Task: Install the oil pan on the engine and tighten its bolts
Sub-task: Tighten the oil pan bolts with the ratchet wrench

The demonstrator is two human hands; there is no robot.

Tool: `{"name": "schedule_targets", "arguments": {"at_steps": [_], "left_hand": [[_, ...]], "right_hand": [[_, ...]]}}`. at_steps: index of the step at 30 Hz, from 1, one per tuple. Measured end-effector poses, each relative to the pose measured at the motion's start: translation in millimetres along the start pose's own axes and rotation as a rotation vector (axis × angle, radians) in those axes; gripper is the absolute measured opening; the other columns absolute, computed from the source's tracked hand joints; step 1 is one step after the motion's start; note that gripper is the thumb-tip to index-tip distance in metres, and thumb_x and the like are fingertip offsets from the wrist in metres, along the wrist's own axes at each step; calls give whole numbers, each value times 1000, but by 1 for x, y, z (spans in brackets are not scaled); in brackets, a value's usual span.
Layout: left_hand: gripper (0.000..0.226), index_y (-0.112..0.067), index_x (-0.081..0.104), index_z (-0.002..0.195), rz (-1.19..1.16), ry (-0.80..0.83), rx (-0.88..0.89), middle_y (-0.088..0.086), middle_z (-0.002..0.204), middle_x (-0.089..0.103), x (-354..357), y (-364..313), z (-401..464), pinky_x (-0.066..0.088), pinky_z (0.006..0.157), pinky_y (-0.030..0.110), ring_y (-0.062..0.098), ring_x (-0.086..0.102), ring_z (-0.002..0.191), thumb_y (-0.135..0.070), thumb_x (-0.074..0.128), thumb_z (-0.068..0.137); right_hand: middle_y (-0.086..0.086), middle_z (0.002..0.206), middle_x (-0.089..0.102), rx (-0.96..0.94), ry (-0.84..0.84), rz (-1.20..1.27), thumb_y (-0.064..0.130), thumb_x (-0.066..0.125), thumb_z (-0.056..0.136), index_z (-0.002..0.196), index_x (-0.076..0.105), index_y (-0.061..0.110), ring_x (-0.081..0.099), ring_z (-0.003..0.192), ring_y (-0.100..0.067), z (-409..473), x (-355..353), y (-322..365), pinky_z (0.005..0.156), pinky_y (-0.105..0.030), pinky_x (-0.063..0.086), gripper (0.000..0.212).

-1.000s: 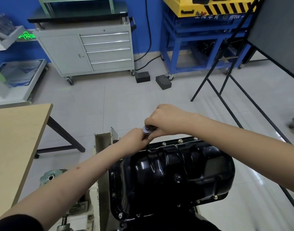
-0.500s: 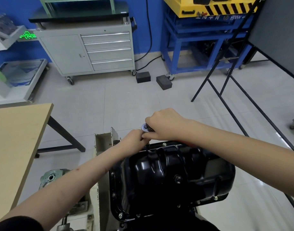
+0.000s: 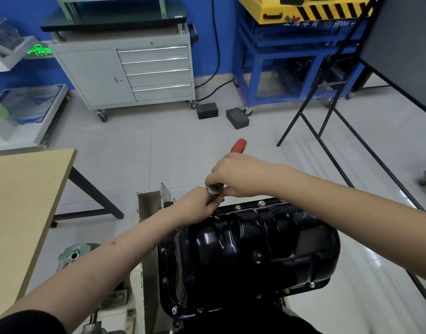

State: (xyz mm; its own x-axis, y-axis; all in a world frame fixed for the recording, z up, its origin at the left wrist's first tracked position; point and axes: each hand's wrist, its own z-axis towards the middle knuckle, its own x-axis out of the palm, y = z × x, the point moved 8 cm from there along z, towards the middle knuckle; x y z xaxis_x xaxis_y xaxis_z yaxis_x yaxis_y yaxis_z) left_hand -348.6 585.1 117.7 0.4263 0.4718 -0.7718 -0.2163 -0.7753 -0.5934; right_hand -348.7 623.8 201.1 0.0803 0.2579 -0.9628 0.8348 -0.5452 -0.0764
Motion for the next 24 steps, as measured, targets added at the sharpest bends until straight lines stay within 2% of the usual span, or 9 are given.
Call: {"name": "schedule_targets", "arguments": {"at_steps": [13, 20, 22, 24], "left_hand": [[38, 5, 55, 104, 54, 42, 23, 22, 102, 64, 4, -1, -1, 45, 83, 43, 34, 59, 94, -27, 34, 98], [32, 1, 55, 104, 61, 62, 38, 19, 102, 63, 4, -5, 0, 45, 84, 41, 32, 58, 95, -24, 36, 98], [32, 2, 55, 99, 55, 50, 29, 19, 95, 63, 4, -4, 0, 44, 78, 37, 31, 57, 86, -25, 36, 98], [34, 2, 53, 87, 53, 3, 20, 20, 81, 60, 1, -4, -1, 36, 62, 28, 29, 51, 72, -26, 38, 97]], "right_hand": [[1, 99, 64, 1, 6, 26, 23, 50, 89, 104, 58, 19, 58, 94, -24, 0, 2, 1, 89, -36, 41, 17], [7, 105, 62, -76, -104, -178, 15, 44, 88, 103, 57, 25, 50, 107, -16, -3, -1, 8, 97, -28, 32, 22], [4, 104, 63, -56, -82, -155, 18, 46, 89, 104, 57, 24, 52, 103, -18, -3, 0, 5, 95, -28, 33, 20], [0, 101, 65, -7, -51, -122, 30, 49, 90, 105, 57, 20, 57, 98, -22, -3, 0, 0, 92, -29, 35, 19]]}}
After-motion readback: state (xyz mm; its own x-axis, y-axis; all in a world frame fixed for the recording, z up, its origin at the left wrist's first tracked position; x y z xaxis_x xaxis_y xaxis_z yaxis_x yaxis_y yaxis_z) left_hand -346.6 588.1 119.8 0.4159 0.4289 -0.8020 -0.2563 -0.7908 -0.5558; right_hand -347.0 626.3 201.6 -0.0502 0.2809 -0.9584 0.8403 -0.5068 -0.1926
